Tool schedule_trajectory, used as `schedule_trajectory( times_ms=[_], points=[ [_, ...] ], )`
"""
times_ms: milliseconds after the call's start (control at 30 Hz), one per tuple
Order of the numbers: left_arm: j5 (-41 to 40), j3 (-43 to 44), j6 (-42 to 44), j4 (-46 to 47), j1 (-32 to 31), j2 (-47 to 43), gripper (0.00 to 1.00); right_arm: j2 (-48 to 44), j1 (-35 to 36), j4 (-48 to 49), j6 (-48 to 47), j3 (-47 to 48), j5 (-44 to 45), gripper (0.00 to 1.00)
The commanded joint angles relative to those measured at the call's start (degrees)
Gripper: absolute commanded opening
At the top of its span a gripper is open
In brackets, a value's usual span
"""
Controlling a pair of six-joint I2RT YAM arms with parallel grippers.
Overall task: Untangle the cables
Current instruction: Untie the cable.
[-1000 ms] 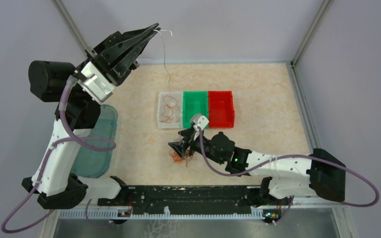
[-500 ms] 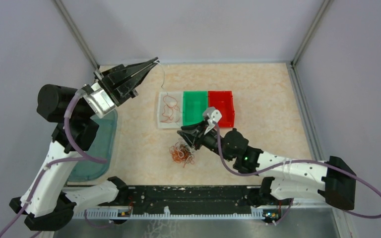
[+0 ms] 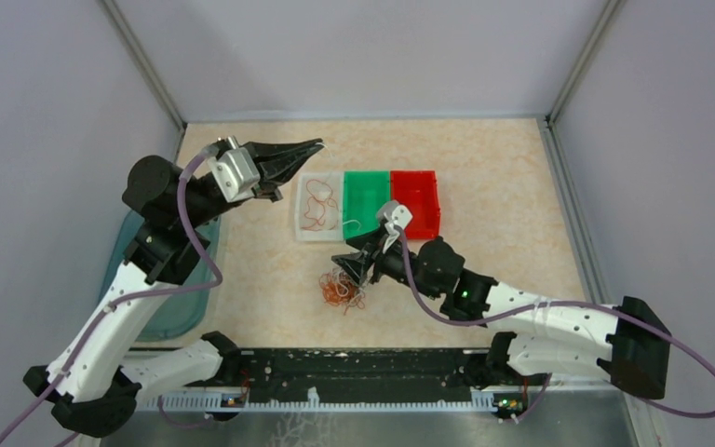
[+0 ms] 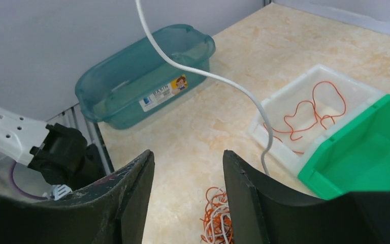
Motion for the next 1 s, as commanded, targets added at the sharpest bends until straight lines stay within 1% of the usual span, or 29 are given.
schedule_trajectory(
  times_ms=[0,100,200,333,433,533,633,667,700,733,767,900,933,967],
  points=[
    [0.91,2.73,-0.23,2.08,-0.30,0.21,0.00,-1.23,-1.13,-4.66,-0.22,2.88,0.89,0.53],
    [1.13,4.58,1.35,2.17,-0.30,0.68,0.00,-3.86,-2.48,-9.22,0.67,2.09,3.34,0.52],
    [1.63,5.53,2.94,2.68,-0.30,0.63,0.00,-8.05,-4.49,-11.35,3.58,0.22,4.48,0.52],
    [2.28,6.30,3.07,2.96,-0.30,0.97,0.00,-12.43,-5.40,-11.67,5.73,-2.13,6.22,0.58],
    [2.61,5.95,2.88,3.37,-0.30,1.07,0.00,-11.09,-6.73,-11.05,6.69,-1.80,2.43,0.64],
    [2.65,5.71,2.83,3.67,-0.30,1.13,0.00,-7.33,-8.80,-8.48,8.10,-1.21,-6.07,0.69],
    [2.54,5.62,2.91,3.67,-0.30,1.08,0.00,-2.83,-10.60,-5.05,9.67,-0.57,-12.41,0.69],
    [2.50,5.70,2.91,3.68,-0.30,1.08,0.00,-1.48,-10.87,-4.00,9.84,-0.23,-13.86,0.67],
    [2.39,5.71,2.95,3.73,-0.30,1.08,0.00,-0.23,-11.08,-3.28,9.95,0.12,-14.64,0.64],
    [2.30,5.64,2.87,3.66,-0.30,1.04,0.00,0.99,-11.26,-2.85,9.97,0.57,-14.91,0.58],
    [2.31,5.46,2.90,3.46,-0.30,0.98,0.00,2.03,-11.50,-2.37,9.87,0.94,-15.19,0.50],
    [0.80,2.75,0.83,1.57,-0.30,-0.30,0.00,3.12,-11.67,1.82,10.90,1.49,-15.29,0.08],
    [0.58,1.55,0.31,0.60,-0.30,-0.78,0.00,2.92,-11.67,2.48,11.09,1.61,-15.33,0.00],
    [-0.08,0.02,-0.54,-0.30,-0.30,-1.35,0.00,2.59,-11.67,2.95,11.30,1.74,-15.31,0.00]
  ],
)
